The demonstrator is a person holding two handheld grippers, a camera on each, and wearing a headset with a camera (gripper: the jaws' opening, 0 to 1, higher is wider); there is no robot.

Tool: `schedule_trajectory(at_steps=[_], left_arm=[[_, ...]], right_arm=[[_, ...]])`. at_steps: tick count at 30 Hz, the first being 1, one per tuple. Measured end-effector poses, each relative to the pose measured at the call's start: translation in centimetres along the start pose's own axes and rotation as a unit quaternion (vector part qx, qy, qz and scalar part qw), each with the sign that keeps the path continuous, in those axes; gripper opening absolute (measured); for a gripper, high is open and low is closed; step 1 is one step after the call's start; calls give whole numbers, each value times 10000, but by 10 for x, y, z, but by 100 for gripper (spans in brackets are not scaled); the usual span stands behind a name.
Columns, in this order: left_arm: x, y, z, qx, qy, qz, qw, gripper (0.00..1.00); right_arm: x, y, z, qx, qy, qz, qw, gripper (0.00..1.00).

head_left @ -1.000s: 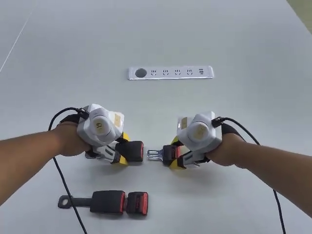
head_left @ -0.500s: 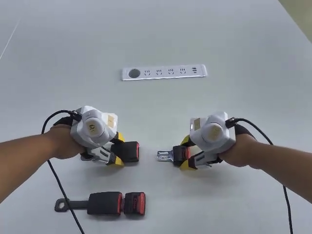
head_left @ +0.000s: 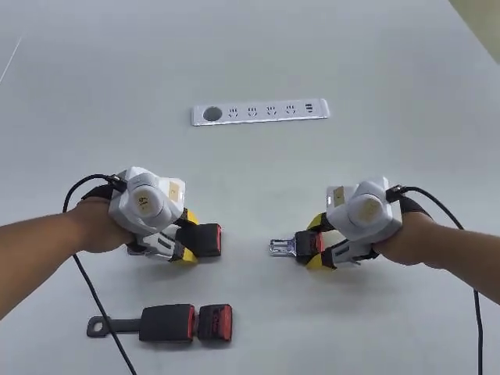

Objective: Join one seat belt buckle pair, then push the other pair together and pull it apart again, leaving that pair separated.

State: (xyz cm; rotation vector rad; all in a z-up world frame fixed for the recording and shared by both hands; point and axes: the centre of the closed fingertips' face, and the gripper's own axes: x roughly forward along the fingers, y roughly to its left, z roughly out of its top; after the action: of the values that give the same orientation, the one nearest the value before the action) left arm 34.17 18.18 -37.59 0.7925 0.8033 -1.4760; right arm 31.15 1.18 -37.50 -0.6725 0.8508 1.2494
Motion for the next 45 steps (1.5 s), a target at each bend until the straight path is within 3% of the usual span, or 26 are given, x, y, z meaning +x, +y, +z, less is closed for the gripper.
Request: schedule_trajectory(at_steps=[17, 20, 22, 25, 28, 29, 31, 33, 35, 38, 39, 43, 44, 45], left_arm=[[0, -1, 2, -21, -38, 16, 10000, 35], [0, -2, 3, 16, 0, 3, 10000, 35], [-1, -7, 4, -314, 15, -135, 9994, 39], [-2, -3, 6, -731, -34, 135, 9972, 50], [-8, -7, 11, -837, -220, 182, 9961, 61], [-12, -7, 13, -1024, -326, 330, 9937, 63], [-16, -10, 18, -1277, -558, 384, 9895, 69], [-26, -10, 21, -1544, -742, 659, 9830, 76], [-33, -9, 21, -1771, -889, 816, 9768, 80], [-50, -5, 21, -2244, -1252, 1255, 9582, 85], [-58, -4, 22, -2461, -1499, 1418, 9470, 88], [-77, -9, 12, -2922, -1703, 1731, 9250, 92], [-83, -11, 10, -3080, -1838, 1817, 9156, 93], [-87, -13, 9, -3169, -1899, 1891, 9098, 95]], right_arm=[[-6, -1, -8, 46, 16, -32, 10000, 36], [-7, -1, -9, 56, 73, -119, 9999, 41], [-10, -7, -8, -13, 15, -367, 9993, 52], [-14, -8, 1, 396, -356, -584, 9969, 65], [-19, -9, 4, 391, -447, -809, 9949, 69], [-22, -11, 5, 462, -518, -998, 9926, 69], [-25, -7, 5, 634, -536, -1136, 9900, 72], [-29, -7, 7, 763, -696, -1341, 9856, 75], [-36, -5, 12, 1110, -964, -1616, 9759, 78], [-44, -4, 14, 1508, -1211, -1871, 9631, 80], [-49, -5, 14, 1750, -1314, -2037, 9543, 81], [-66, -9, 14, 2219, -1613, -2531, 9277, 85], [-69, -7, 17, 2366, -1732, -2563, 9211, 88], [-71, -5, 17, 2433, -1747, -2570, 9188, 89]])
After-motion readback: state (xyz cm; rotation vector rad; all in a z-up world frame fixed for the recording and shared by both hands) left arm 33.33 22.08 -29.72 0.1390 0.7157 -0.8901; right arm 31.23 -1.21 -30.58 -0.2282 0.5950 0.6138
